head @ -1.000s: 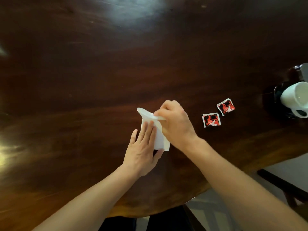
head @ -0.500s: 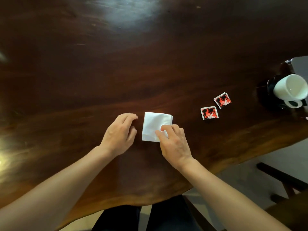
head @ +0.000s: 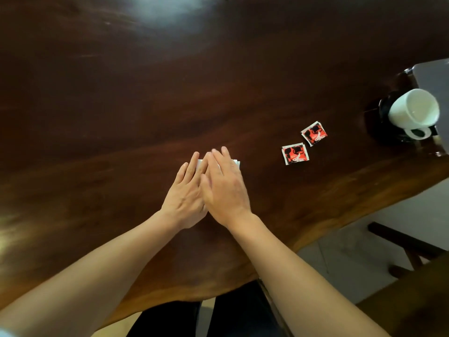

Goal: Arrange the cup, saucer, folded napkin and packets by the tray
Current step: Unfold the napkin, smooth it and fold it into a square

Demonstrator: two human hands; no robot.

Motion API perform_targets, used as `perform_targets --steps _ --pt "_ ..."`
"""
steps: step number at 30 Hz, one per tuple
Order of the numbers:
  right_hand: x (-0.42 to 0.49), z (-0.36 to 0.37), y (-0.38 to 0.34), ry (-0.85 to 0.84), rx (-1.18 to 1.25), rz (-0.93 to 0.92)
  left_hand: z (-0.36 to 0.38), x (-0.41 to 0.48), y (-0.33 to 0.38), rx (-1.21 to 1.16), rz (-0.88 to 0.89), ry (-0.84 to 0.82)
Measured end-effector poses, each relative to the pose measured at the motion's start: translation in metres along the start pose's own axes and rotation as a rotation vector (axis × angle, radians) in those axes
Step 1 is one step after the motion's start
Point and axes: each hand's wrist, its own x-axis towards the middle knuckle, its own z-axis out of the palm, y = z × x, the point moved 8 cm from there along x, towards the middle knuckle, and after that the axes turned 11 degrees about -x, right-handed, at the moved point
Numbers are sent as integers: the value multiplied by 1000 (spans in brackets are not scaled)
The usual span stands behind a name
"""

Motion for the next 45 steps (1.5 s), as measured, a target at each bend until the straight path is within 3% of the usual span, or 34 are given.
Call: perform_targets --steps 6,17,29,34,45 --pt "8 52 5 -198 -144 -29 6 0 -3 1 -16 3" --pt "-6 60 31 -167 -325 -1 10 0 -10 -20 -66 29" --pt "-8 59 40 -121 -158 19 9 2 -10 -31 -95 38" --pt "-9 56 41 -158 -239 14 9 4 -11 -49 -82 -21" --pt "-17 45 64 -417 -449 -39 -4 8 -7 30 -58 -164"
